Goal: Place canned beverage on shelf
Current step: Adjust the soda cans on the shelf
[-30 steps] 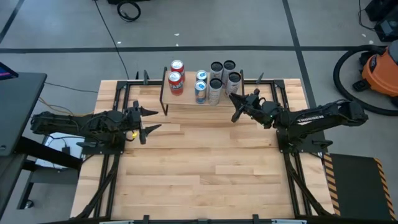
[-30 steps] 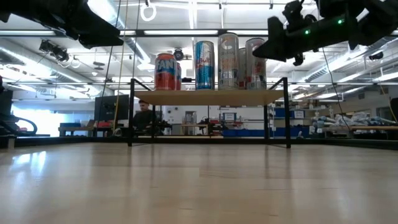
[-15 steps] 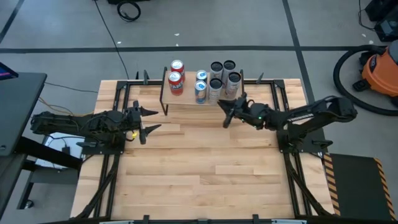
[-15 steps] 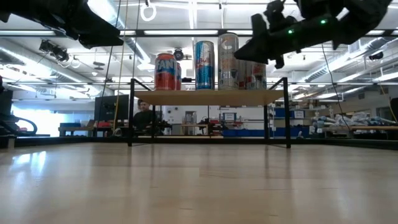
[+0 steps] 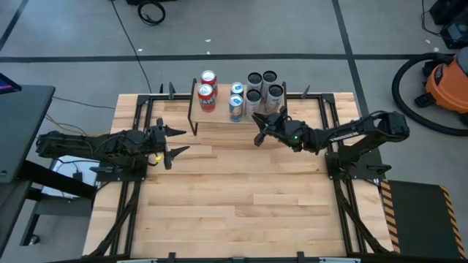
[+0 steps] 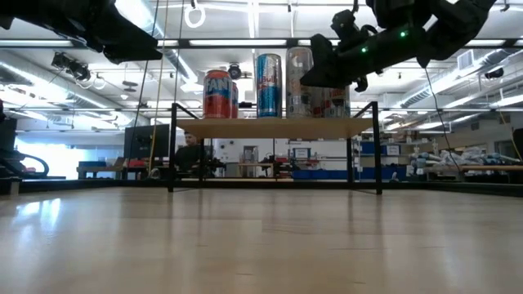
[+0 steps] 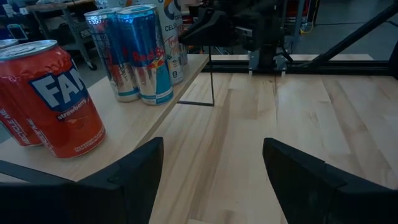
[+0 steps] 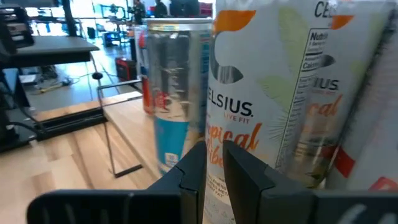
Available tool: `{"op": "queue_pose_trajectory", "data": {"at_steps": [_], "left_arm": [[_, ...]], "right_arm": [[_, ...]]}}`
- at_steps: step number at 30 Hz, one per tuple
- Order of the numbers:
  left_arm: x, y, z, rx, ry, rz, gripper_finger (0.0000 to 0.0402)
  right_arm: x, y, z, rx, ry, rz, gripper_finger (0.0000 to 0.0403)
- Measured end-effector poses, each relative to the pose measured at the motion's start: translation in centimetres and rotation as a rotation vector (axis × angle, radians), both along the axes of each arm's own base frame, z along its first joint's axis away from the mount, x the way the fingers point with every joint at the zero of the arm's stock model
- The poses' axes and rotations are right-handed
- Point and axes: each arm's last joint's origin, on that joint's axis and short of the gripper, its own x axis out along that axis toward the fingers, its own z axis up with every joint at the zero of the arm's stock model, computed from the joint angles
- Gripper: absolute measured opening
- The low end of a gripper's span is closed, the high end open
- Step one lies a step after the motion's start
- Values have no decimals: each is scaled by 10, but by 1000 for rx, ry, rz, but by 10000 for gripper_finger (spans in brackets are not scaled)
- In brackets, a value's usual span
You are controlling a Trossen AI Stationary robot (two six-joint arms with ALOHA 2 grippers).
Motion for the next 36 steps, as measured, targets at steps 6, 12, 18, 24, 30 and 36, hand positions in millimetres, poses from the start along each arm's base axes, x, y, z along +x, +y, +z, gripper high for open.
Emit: {"op": "queue_pose_trajectory", "data": {"at_steps": [6, 12, 18, 24, 30, 36], "left_arm": [[0, 0, 0, 0, 1, 0, 277], [0, 0, 0, 0, 1, 0, 277], [0, 0, 0, 0, 1, 0, 277], [0, 0, 0, -1, 1, 0, 277], [0, 0, 0, -19, -6, 4, 277], [0, 0, 0, -25, -7, 6, 277]], "right_arm": [[-1, -5, 1, 0, -12, -21, 62], [-1, -6, 2, -2, -22, -26, 62], [-5, 6, 13, -2, -71, 19, 62], [-6, 21, 56, -57, -138, 74, 62], [7, 15, 106, -17, 53, 83, 59], [13, 7, 153, 3, 102, 172, 57]]}}
